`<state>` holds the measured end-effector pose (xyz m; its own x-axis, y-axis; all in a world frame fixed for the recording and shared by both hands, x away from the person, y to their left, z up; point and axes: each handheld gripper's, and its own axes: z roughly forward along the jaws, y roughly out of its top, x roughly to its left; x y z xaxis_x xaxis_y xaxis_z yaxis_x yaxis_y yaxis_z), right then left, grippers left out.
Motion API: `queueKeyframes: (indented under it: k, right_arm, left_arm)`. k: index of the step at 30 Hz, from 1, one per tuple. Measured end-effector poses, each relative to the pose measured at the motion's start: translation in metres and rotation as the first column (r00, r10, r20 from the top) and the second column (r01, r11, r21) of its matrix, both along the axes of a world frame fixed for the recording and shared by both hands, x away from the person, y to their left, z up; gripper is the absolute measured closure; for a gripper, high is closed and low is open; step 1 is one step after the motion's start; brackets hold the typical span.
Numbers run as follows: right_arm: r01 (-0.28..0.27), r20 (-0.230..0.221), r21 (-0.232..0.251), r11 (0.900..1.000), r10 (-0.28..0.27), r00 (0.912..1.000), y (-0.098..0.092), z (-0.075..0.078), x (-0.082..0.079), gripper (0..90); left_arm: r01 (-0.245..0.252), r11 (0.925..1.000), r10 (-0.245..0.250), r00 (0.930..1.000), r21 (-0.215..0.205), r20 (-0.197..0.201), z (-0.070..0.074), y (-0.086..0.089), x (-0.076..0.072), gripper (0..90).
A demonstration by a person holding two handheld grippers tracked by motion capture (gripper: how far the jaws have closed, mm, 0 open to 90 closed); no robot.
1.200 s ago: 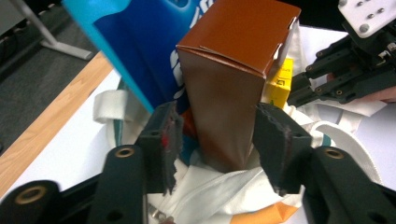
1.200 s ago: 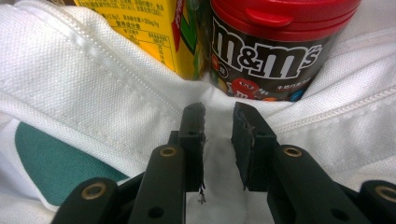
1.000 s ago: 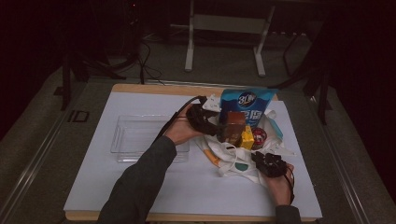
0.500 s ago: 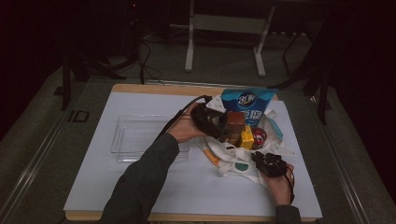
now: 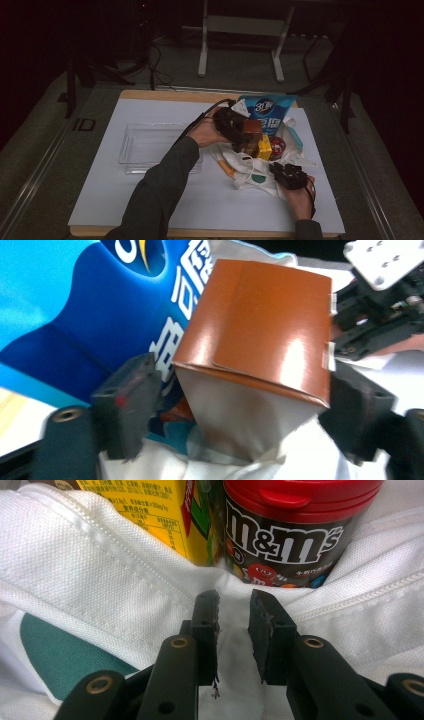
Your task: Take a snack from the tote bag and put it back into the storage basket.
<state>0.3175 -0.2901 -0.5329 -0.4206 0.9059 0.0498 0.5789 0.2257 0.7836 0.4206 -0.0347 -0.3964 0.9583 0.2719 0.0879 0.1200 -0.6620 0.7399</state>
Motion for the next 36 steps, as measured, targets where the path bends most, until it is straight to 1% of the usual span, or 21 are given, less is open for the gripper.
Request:
queueKeyframes:
  k: [1, 2, 6, 9, 11, 12, 14, 15, 16, 17, 20, 21, 22, 23, 28, 30, 31, 32, 35, 36]
  right_arm:
    - [0.000, 0.000, 0.000, 1.000, 0.000, 1.0000, 0.000, 0.000, 0.000, 73.6]
    - [0.000, 0.000, 0.000, 1.000, 0.000, 1.0000, 0.000, 0.000, 0.000, 73.6]
    - [0.000, 0.000, 0.000, 1.000, 0.000, 1.0000, 0.000, 0.000, 0.000, 73.6]
    - [0.000, 0.000, 0.001, 1.000, 0.000, 1.0000, 0.000, 0.000, 0.000, 73.5]
    - [-0.001, 0.000, 0.001, 1.000, 0.001, 1.0000, 0.000, 0.000, 0.000, 73.5]
    - [-0.001, 0.000, 0.001, 1.000, 0.001, 1.0000, 0.000, 0.000, 0.000, 73.5]
    - [0.000, 0.001, 0.000, 1.000, 0.000, 1.0000, 0.000, 0.000, 0.000, 73.5]
    - [-0.001, 0.002, -0.002, 1.000, 0.001, 1.0000, 0.000, 0.000, 0.000, 73.5]
    - [-0.001, 0.002, -0.002, 1.000, 0.001, 1.0000, 0.000, 0.000, 0.000, 73.5]
    - [-0.001, 0.003, -0.003, 1.000, 0.001, 1.0000, 0.000, 0.000, 0.000, 73.5]
    - [0.000, 0.004, -0.004, 1.000, 0.000, 1.0000, 0.000, 0.000, 0.000, 73.4]
    - [0.000, 0.004, -0.004, 1.000, 0.000, 1.0000, 0.000, 0.000, 0.000, 73.4]
    - [0.000, 0.004, -0.004, 1.000, 0.000, 1.0000, 0.000, 0.000, 0.000, 73.4]
    - [0.000, 0.004, -0.004, 1.000, 0.000, 1.0000, 0.000, 0.000, 0.000, 73.5]
    - [-0.001, 0.005, -0.005, 1.000, 0.001, 1.0000, 0.000, 0.000, 0.000, 73.4]
    - [0.000, 0.005, -0.005, 1.000, 0.000, 1.0000, 0.000, 0.000, 0.000, 73.4]
    - [0.000, 0.005, -0.005, 1.000, 0.000, 1.0000, 0.000, 0.000, 0.000, 73.4]
    - [0.000, 0.003, -0.004, 1.000, 0.000, 1.0000, 0.000, 0.000, 0.000, 73.4]
    - [0.001, 0.003, -0.006, 1.000, -0.001, 1.0000, 0.000, 0.000, -0.001, 73.5]
    - [0.001, 0.003, -0.005, 1.000, -0.001, 1.0000, 0.000, 0.000, -0.001, 73.4]
  left_arm:
    - [0.002, 1.0000, -0.002, 1.0000, -0.004, -0.002, -0.001, -0.002, 0.000, 26.2]
    - [0.006, 1.0000, -0.006, 1.0000, -0.001, -0.005, -0.002, -0.003, 0.001, 27.9]
    - [0.019, 0.9998, -0.019, 0.9995, 0.009, -0.025, -0.009, -0.009, 0.003, 29.5]
    - [0.028, 0.9996, -0.028, 0.9993, 0.006, -0.024, -0.013, -0.013, 0.001, 30.3]
    - [0.026, 0.9994, -0.026, 0.9994, -0.025, -0.024, -0.015, -0.012, 0.001, 31.8]
    - [0.024, 0.9985, -0.025, 0.9991, -0.050, -0.033, -0.016, -0.011, 0.001, 32.2]
    - [0.019, 0.9961, -0.023, 0.9988, -0.087, -0.043, -0.018, -0.009, 0.001, 32.5]
    - [0.019, 0.9961, -0.023, 0.9988, -0.087, -0.043, -0.018, -0.009, 0.001, 32.7]
    - [0.018, 0.9940, -0.023, 0.9985, -0.107, -0.049, -0.019, -0.007, 0.001, 32.7]
    - [0.016, 0.9898, -0.025, 0.9978, -0.141, -0.062, -0.020, -0.005, 0.001, 33.1]
    - [0.016, 0.9876, -0.026, 0.9975, -0.156, -0.065, -0.021, -0.003, 0.001, 34.6]
    - [0.010, 0.9855, -0.023, 0.9971, -0.169, -0.072, -0.021, -0.003, 0.001, 35.2]
    - [0.010, 0.9855, -0.023, 0.9971, -0.169, -0.072, -0.021, -0.003, 0.001, 36.2]
    - [0.005, 0.9824, -0.020, 0.9966, -0.187, -0.080, -0.022, -0.002, 0.001, 37.0]
    - [-0.014, 0.9764, -0.005, 0.9964, -0.216, -0.084, -0.024, -0.002, 0.001, 36.3]
    - [-0.027, 0.9703, 0.005, 0.9958, -0.240, -0.092, -0.025, -0.002, 0.001, 36.0]
    - [-0.027, 0.9703, 0.005, 0.9958, -0.240, -0.092, -0.025, -0.002, 0.001, 35.8]
    - [-0.045, 0.9589, 0.014, 0.9936, -0.280, -0.112, -0.027, -0.001, 0.002, 35.4]
    - [-0.063, 0.9414, 0.018, 0.9907, -0.331, -0.135, -0.028, -0.001, 0.003, 35.1]
    - [-0.067, 0.9369, 0.020, 0.9899, -0.343, -0.140, -0.029, -0.001, 0.003, 35.1]
